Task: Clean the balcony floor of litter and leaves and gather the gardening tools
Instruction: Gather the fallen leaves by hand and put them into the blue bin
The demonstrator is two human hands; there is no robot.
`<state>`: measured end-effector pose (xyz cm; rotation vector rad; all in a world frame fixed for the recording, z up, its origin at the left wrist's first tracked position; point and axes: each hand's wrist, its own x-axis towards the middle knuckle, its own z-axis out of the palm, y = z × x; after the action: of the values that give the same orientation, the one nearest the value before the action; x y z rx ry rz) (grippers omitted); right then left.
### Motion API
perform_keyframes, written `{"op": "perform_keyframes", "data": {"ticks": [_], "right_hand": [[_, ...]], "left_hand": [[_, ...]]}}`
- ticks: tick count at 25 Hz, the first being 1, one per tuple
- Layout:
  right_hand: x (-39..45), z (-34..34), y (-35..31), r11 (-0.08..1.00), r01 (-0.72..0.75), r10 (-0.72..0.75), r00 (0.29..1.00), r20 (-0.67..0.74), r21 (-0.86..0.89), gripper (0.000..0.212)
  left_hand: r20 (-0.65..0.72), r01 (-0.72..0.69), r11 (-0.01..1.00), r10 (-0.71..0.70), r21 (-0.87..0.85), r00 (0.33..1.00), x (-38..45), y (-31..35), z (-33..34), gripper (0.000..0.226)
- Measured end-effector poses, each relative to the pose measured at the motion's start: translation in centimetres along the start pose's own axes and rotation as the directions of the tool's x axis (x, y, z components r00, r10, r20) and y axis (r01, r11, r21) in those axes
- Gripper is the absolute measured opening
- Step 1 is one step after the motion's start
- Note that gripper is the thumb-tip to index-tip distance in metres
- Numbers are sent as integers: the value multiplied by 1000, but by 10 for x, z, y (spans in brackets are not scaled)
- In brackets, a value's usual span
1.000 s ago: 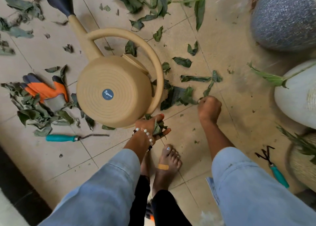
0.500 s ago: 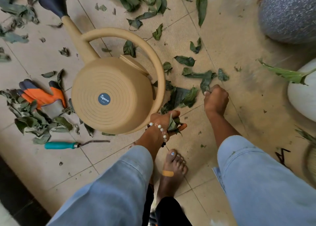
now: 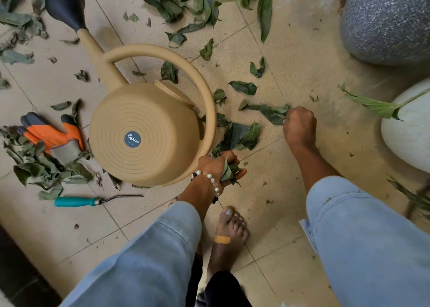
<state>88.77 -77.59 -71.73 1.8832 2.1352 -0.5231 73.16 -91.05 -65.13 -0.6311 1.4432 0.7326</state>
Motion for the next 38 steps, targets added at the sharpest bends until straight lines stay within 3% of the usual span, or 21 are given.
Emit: {"op": "perform_keyframes", "data": {"ticks": [2, 4, 8, 13, 17, 19, 21, 23, 24, 25, 27, 28, 29, 30, 32, 35, 38], "right_hand": [[-12, -4, 0, 991, -83, 89, 994, -60, 100, 16], [-28, -16, -5, 927, -167, 196, 979, -55, 336, 15], [-69, -43, -20, 833, -95, 95, 995, 29, 545, 17], [-137, -61, -47, 802, 47, -167, 975, 148, 596, 45], [-164, -64, -59, 770, 118, -267, 952, 148, 627, 24], [-168, -68, -63, 794, 158, -385, 878, 283, 587, 21], [-165, -69, -63, 874, 156, -398, 773, 495, 460, 31], [-155, -71, -62, 882, -42, -311, 697, 646, 470, 53], [-148, -69, -62, 812, -192, -290, 686, 667, 551, 61], [-141, -64, -62, 700, -327, -268, 704, 658, 635, 62], [-124, -51, -66, 534, -465, -41, 820, 571, 706, 45], [-117, -42, -69, 574, -441, 101, 874, 475, 690, 31], [-109, -32, -70, 688, -382, 172, 912, 372, 618, 22], [-102, -22, -71, 809, -297, 154, 940, 305, 508, 29], [-88, -3, -75, 953, -115, 7, 934, 356, 281, 55], [-82, 20, -90, 999, 1, -19, 920, 392, 45, 76], [-90, 41, -106, 998, -60, 65, 962, 265, -25, 79]], "left_hand": [[10, -11, 1000, 11, -7, 1000, -2, 0, 2, 10], [2, -16, 1000, 16, -8, 1000, -6, -2, 2, 6], [-51, -61, 996, 58, -59, 997, -15, -9, 5, 8], [-39, -164, 975, 160, -153, 986, -29, -14, 14, 12], [19, -80, 984, 84, -157, 996, -37, -13, 5, 5], [-6, -32, 989, 31, -143, 1000, -37, -13, -7, 19], [-57, -26, 985, 17, -173, 998, -37, -14, -18, 25], [-187, -62, 993, 43, -97, 981, -36, -18, -25, 25], [-234, -72, 996, 60, -44, 970, -37, -21, -27, 27], [-266, -72, 997, 68, -8, 962, -36, -23, -29, 29], [-307, -53, 999, 47, -11, 950, -31, -26, -35, 33], [-318, -40, 999, 32, -19, 948, -29, -26, -39, 32], [-318, -18, 1000, 11, -20, 948, -26, -25, -44, 30], [-313, 7, 1000, -12, -17, 950, -22, -24, -50, 27], [-295, 60, 998, -59, -7, 954, -13, -24, -63, 24], [-249, 94, 996, -92, -5, 964, -1, -24, -76, 11], [-202, 111, 993, -102, 35, 974, 9, -26, -80, 11]]}}
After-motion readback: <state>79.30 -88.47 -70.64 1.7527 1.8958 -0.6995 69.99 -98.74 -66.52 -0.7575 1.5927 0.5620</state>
